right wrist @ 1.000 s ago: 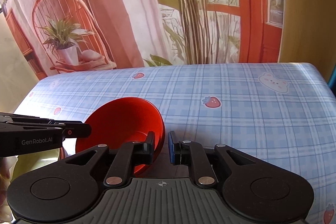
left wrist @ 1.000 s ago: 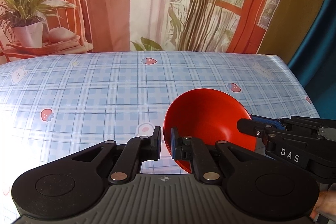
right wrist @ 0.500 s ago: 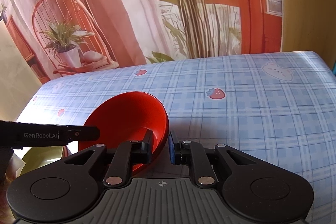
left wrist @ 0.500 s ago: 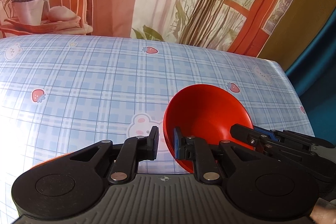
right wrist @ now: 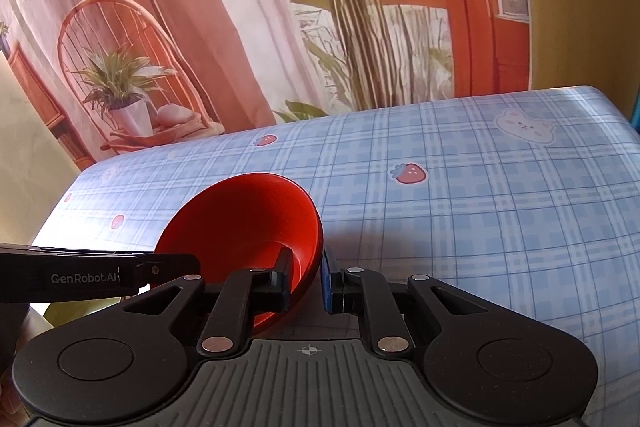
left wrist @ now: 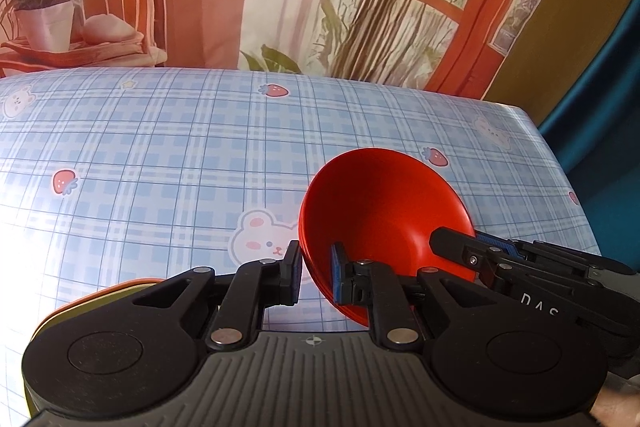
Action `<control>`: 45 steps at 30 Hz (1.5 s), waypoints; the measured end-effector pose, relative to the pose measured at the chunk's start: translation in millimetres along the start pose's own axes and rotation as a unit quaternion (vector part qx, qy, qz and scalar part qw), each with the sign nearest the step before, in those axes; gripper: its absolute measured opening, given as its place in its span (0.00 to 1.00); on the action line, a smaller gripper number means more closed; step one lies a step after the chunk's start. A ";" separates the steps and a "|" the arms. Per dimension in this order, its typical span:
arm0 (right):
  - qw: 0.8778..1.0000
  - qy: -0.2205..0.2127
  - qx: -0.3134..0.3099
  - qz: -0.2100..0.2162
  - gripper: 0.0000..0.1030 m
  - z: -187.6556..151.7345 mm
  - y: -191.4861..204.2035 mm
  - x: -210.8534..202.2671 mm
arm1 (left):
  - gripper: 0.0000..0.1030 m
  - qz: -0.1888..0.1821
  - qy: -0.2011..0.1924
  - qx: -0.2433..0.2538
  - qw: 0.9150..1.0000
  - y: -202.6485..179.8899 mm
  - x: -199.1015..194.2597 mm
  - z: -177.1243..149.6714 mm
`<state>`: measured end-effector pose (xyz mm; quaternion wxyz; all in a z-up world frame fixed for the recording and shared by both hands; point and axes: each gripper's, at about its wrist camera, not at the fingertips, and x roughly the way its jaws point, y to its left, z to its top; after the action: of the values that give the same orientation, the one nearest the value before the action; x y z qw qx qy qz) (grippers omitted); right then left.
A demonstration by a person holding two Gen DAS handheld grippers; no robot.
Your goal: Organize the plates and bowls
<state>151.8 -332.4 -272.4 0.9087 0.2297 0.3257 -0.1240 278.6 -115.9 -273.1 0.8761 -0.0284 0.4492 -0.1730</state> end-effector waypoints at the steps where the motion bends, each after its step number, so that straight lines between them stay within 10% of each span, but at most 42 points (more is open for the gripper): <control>1: 1.000 0.000 0.000 0.000 0.13 -0.2 -0.2 -0.1 | 0.15 0.000 0.000 0.000 1.000 0.0 -0.1 -0.1; 45: 1.000 -0.017 0.000 -0.019 0.13 -0.6 1.4 -35.2 | 0.15 -0.009 -0.027 0.028 0.999 -13.8 -26.3 -4.8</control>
<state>125.3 -328.2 -249.4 0.9118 0.2211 0.3141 -0.1451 256.8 -119.6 -252.7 0.8868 -0.0126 0.4199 -0.1925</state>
